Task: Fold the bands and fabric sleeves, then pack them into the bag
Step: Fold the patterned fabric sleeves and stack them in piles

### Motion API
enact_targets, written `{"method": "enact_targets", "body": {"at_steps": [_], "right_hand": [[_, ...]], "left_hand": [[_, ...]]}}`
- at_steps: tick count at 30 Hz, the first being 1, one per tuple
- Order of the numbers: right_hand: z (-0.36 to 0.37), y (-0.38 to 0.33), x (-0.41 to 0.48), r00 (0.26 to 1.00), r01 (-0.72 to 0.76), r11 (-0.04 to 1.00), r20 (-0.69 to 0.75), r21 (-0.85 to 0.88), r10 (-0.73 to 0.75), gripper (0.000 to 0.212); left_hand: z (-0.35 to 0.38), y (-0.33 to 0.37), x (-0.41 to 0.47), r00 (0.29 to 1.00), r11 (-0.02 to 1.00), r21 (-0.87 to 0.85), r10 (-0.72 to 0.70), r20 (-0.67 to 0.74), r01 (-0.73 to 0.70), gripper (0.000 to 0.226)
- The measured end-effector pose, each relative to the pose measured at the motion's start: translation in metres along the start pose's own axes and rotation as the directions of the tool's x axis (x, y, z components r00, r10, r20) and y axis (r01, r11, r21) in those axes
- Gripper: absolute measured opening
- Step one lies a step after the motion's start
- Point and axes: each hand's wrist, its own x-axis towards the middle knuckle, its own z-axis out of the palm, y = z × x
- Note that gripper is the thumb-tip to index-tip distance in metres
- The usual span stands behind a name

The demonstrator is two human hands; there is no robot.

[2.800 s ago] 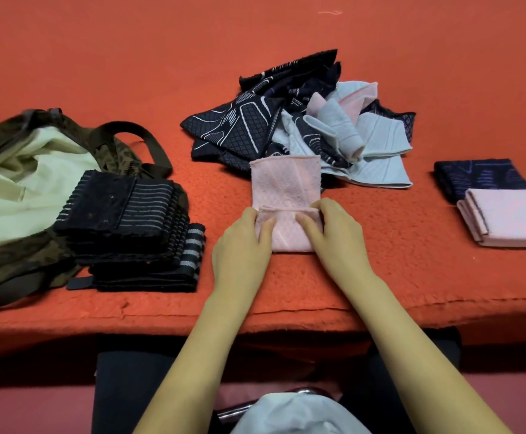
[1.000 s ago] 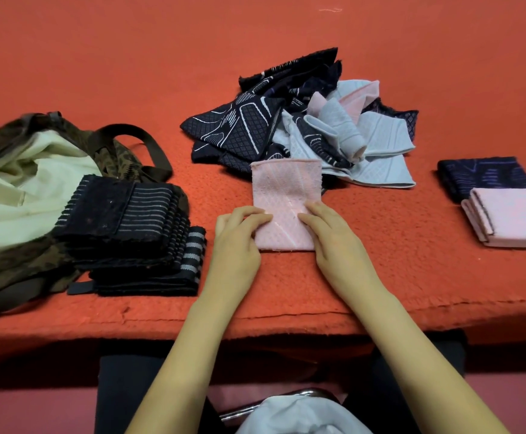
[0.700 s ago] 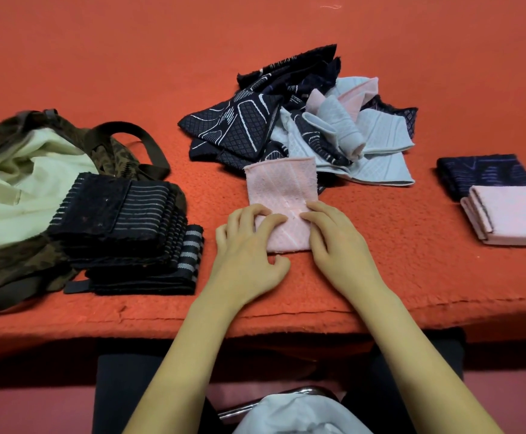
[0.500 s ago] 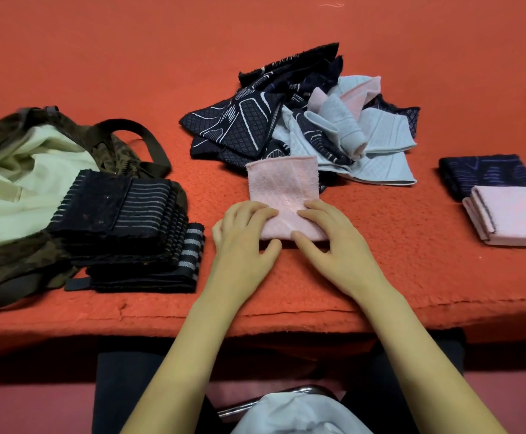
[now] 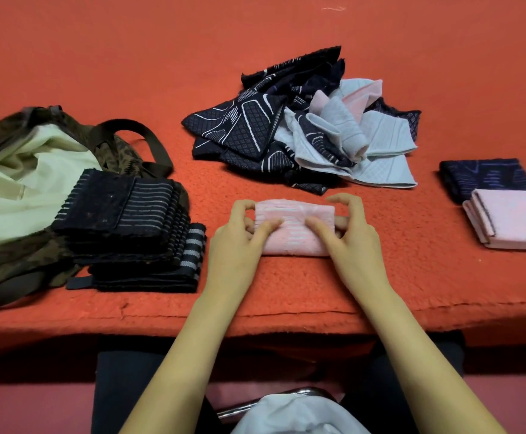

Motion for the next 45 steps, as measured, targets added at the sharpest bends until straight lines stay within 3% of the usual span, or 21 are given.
{"method": "enact_targets", "body": {"at_steps": [4, 7, 10, 12, 15, 19, 22, 26, 30, 34, 38, 45], "right_hand": [[0.011, -0.001, 0.010, 0.999, -0.054, 0.978, -0.017, -0.202, 0.052, 0.042], [0.015, 0.001, 0.012, 0.997, -0.083, 0.964, -0.024, -0.254, 0.079, 0.040], [0.011, -0.001, 0.006, 1.000, -0.014, 0.995, 0.004, -0.100, 0.015, 0.037], [0.011, -0.001, 0.004, 0.997, 0.053, 0.995, 0.062, -0.086, -0.048, 0.041], [0.015, 0.005, 0.005, 0.992, 0.080, 0.987, 0.110, -0.141, -0.065, 0.043], [0.017, 0.005, 0.005, 0.998, 0.040, 0.981, 0.056, -0.192, -0.030, 0.046], [0.017, 0.003, 0.004, 0.999, 0.022, 0.945, -0.014, -0.325, -0.028, 0.052], [0.017, 0.004, 0.004, 1.000, 0.016, 0.909, 0.021, -0.416, -0.008, 0.060], [0.013, 0.009, 0.006, 0.994, 0.094, 0.918, 0.094, -0.385, -0.062, 0.063], [0.012, 0.011, 0.006, 0.990, 0.135, 0.970, 0.076, -0.200, -0.122, 0.051], [0.008, 0.012, 0.008, 0.994, 0.103, 0.994, 0.052, -0.033, -0.101, 0.043], [0.013, 0.010, 0.007, 0.995, 0.087, 0.994, 0.057, -0.072, -0.083, 0.044]], "left_hand": [[0.002, -0.004, -0.003, 0.992, 0.993, 0.000, 0.119, 0.033, -0.119, 0.058], [0.005, -0.010, -0.002, 0.977, 0.978, 0.053, 0.199, 0.080, -0.203, 0.054], [0.009, -0.011, 0.002, 0.980, 0.977, 0.111, 0.172, 0.104, -0.183, 0.048], [0.012, -0.012, 0.004, 0.980, 0.975, 0.132, 0.168, 0.102, -0.181, 0.047], [0.016, -0.012, 0.004, 0.982, 0.940, 0.285, 0.172, 0.076, -0.187, 0.044], [0.018, -0.011, 0.001, 0.986, 0.849, 0.502, 0.157, 0.058, -0.165, 0.064], [0.018, -0.013, 0.000, 0.983, 0.819, 0.544, 0.173, 0.066, -0.181, 0.067], [0.018, -0.013, 0.000, 0.981, 0.807, 0.558, 0.161, 0.107, -0.193, 0.066], [0.014, -0.016, 0.004, 0.978, 0.845, 0.495, 0.147, 0.150, -0.203, 0.060], [0.007, -0.018, 0.009, 0.972, 0.960, 0.227, 0.118, 0.201, -0.163, 0.049], [0.004, -0.020, 0.008, 0.963, 0.982, 0.012, 0.180, 0.199, -0.187, 0.043], [0.001, -0.016, 0.008, 0.966, 0.979, -0.131, 0.178, 0.186, -0.156, 0.044]]}}
